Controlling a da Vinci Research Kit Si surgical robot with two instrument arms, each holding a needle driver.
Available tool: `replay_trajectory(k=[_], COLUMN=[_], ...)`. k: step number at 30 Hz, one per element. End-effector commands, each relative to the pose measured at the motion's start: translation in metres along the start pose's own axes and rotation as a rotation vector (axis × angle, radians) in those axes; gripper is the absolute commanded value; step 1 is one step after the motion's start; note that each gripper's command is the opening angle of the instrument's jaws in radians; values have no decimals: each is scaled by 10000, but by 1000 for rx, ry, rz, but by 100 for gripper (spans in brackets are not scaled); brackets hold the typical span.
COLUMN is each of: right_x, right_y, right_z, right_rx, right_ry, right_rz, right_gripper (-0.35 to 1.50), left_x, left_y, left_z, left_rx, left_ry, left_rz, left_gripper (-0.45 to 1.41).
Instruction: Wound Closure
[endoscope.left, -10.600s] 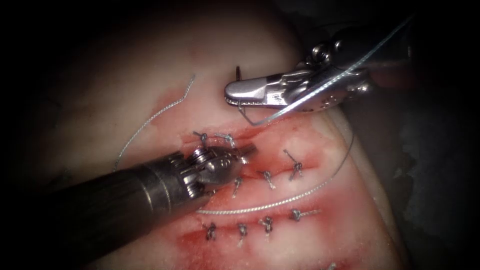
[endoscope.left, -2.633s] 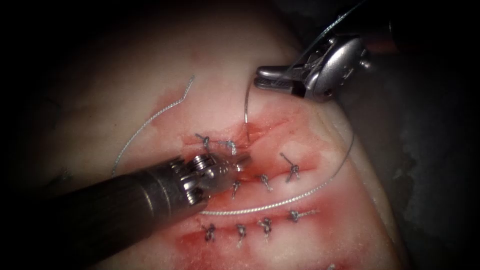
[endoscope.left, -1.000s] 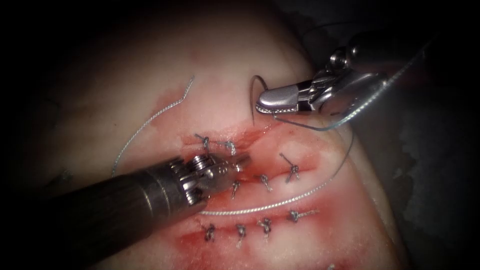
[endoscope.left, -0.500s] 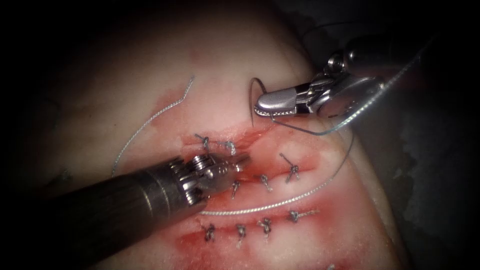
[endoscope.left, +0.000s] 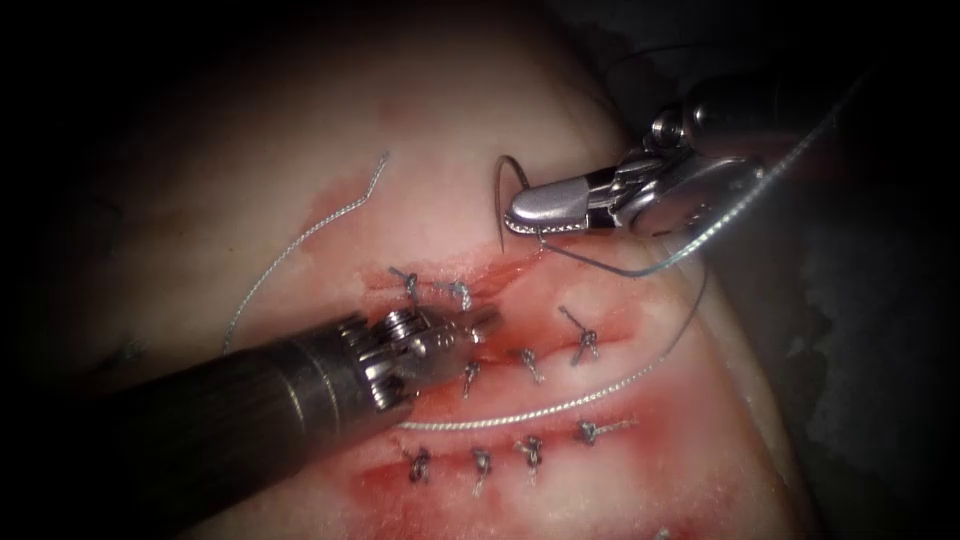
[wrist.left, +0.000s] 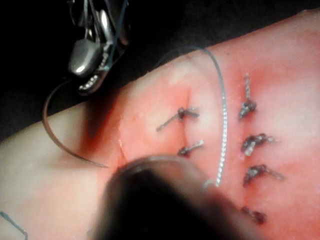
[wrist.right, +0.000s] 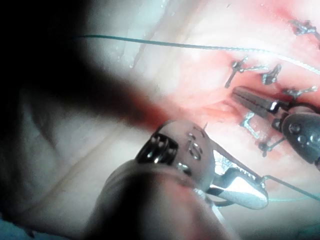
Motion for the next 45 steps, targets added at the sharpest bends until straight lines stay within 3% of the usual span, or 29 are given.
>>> replay_trajectory(k=[1,45], right_x=[10,7], right_y=[1,19], right_z=[5,6], right_rx=[3,-14], right_ry=[-2,-20], right_rz=[-5,-20], right_gripper=[-35,-35], left_x=[-10,-10], left_y=[6,6], left_z=[6,5], left_rx=[-3,-3], left_ry=[-4,-4], left_rz=[0,-1], left_gripper=[-45,-45])
